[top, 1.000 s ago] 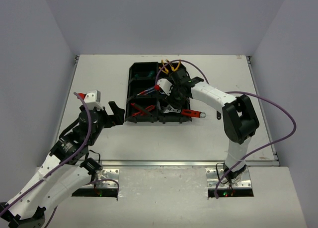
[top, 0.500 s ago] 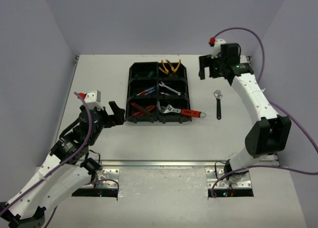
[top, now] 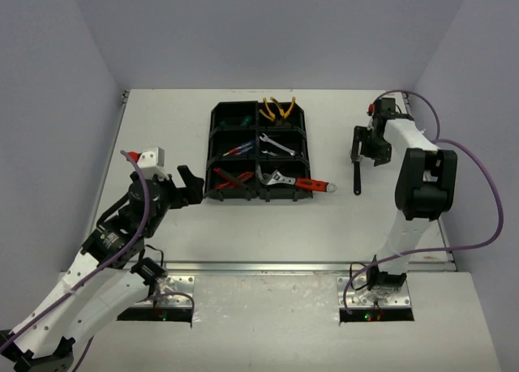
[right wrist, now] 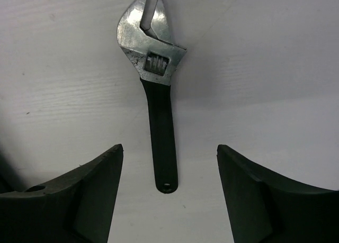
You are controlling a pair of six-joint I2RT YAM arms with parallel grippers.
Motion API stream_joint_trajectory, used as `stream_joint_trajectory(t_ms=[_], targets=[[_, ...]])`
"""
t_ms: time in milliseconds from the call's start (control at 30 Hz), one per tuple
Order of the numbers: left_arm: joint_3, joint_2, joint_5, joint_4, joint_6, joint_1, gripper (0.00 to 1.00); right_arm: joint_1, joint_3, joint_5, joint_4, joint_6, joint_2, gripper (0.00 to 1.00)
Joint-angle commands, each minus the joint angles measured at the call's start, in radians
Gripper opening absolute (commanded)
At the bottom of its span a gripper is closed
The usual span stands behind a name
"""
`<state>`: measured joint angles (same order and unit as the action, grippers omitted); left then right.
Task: Sort the tools into containers
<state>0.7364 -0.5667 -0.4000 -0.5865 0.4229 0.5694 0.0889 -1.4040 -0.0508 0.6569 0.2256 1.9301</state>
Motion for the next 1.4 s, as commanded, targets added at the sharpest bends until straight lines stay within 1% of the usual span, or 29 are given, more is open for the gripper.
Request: stream_joint_trajectory(t_ms=[0, 100, 233, 300, 367, 433, 500, 533, 600, 800, 867, 1133, 1167, 1267, 1333, 1367], targets=[[-0.002, 0.012, 0.004, 0.039, -0.010, 0.010, 1.00, -0.011, -0.028, 0.034, -0.010, -0.022, 0.054, 0.68], [-0.003, 0.011, 0.010, 0.042, -0.011, 0.010, 1.00, -0.011, -0.046, -0.009, -0.006, -0.041, 0.116, 0.60], [-0.002, 0.007, 0.012, 0.043, -0.012, 0.010, 1.00, -0.012, -0.029, -0.017, -0.025, -0.046, 0.142, 0.55], [-0.002, 0.011, 0.012, 0.043, -0.012, 0.009, 1.00, -0.013, -0.051, -0.008, 0.008, -0.059, 0.180, 0.38], [-0.002, 0.011, 0.011, 0.043, -0.012, 0.010, 1.00, -0.013, -0.065, 0.000, 0.024, -0.066, 0.205, 0.27], [-0.003, 0.012, 0.011, 0.043, -0.012, 0.010, 1.00, -0.016, -0.069, 0.010, 0.027, -0.073, 0.221, 0.20], [-0.003, 0.013, 0.011, 0.043, -0.012, 0.010, 1.00, -0.024, -0.071, 0.025, 0.026, -0.082, 0.220, 0.09], [-0.003, 0.014, 0.012, 0.042, -0.012, 0.009, 1.00, -0.031, -0.073, 0.028, 0.026, -0.086, 0.214, 0.02], [-0.003, 0.014, 0.013, 0.045, -0.012, 0.010, 1.00, -0.040, -0.070, 0.029, 0.025, -0.083, 0.186, 0.00], [-0.003, 0.005, 0.016, 0.044, -0.013, 0.010, 1.00, -0.064, -0.014, 0.026, -0.043, -0.067, -0.070, 0.00], [-0.003, 0.004, 0.013, 0.044, -0.013, 0.010, 1.00, -0.064, 0.014, 0.024, -0.060, -0.062, -0.117, 0.00], [-0.002, -0.009, 0.010, 0.042, -0.012, 0.010, 1.00, -0.064, 0.037, 0.049, -0.071, -0.043, -0.169, 0.00], [-0.002, -0.010, 0.010, 0.042, -0.012, 0.010, 1.00, -0.064, 0.040, 0.072, -0.074, -0.037, -0.169, 0.00], [-0.002, -0.014, 0.012, 0.043, -0.012, 0.010, 1.00, -0.084, 0.065, 0.112, -0.136, -0.055, -0.237, 0.00], [-0.002, -0.019, 0.016, 0.043, -0.013, 0.010, 1.00, -0.185, 0.078, 0.114, -0.175, -0.152, -0.294, 0.00], [-0.002, -0.022, 0.015, 0.043, -0.013, 0.010, 1.00, -0.213, 0.079, 0.114, -0.187, -0.191, -0.315, 0.00]])
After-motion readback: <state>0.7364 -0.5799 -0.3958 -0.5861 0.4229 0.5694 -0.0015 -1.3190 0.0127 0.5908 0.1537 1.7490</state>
